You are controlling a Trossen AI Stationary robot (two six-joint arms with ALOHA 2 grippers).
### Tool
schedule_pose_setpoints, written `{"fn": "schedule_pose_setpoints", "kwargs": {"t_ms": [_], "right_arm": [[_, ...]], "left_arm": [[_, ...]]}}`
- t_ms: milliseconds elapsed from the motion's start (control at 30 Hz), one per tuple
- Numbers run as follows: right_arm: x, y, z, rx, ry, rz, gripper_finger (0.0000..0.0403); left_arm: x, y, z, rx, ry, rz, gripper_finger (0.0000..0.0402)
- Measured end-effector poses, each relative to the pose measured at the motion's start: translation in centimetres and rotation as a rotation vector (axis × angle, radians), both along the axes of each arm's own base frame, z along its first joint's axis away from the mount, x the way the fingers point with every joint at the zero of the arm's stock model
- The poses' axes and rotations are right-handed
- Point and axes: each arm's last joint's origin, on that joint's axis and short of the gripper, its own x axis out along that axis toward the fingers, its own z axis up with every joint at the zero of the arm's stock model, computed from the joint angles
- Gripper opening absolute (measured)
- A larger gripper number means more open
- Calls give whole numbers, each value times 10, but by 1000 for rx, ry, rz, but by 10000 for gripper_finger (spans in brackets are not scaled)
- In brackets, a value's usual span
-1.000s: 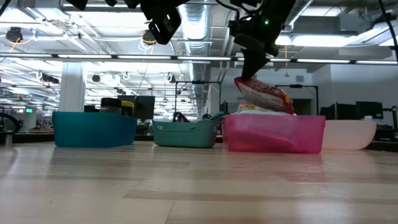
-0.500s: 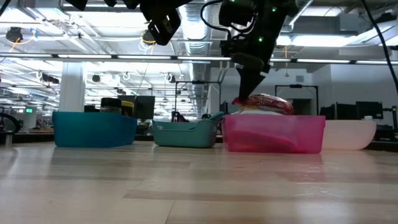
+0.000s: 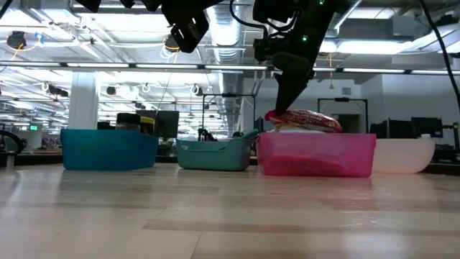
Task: Pick & Place Food Item
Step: Put the red noodle pack into the red bin, then return to Home Position
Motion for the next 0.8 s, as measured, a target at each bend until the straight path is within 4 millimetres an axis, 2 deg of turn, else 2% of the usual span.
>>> {"fn": "schedule_pose_setpoints", "kwargs": {"t_ms": [467,633,800], "right_arm": [[-1,3,0,3,12,0,118],[-4,7,3,-3,13,9,137],[-9,11,16,-4,-30,21,136]], "left_arm": [[0,0,0,0,-1,0,109],[0,0,0,0,0,0,109],[0,0,0,0,-1,0,109]]}}
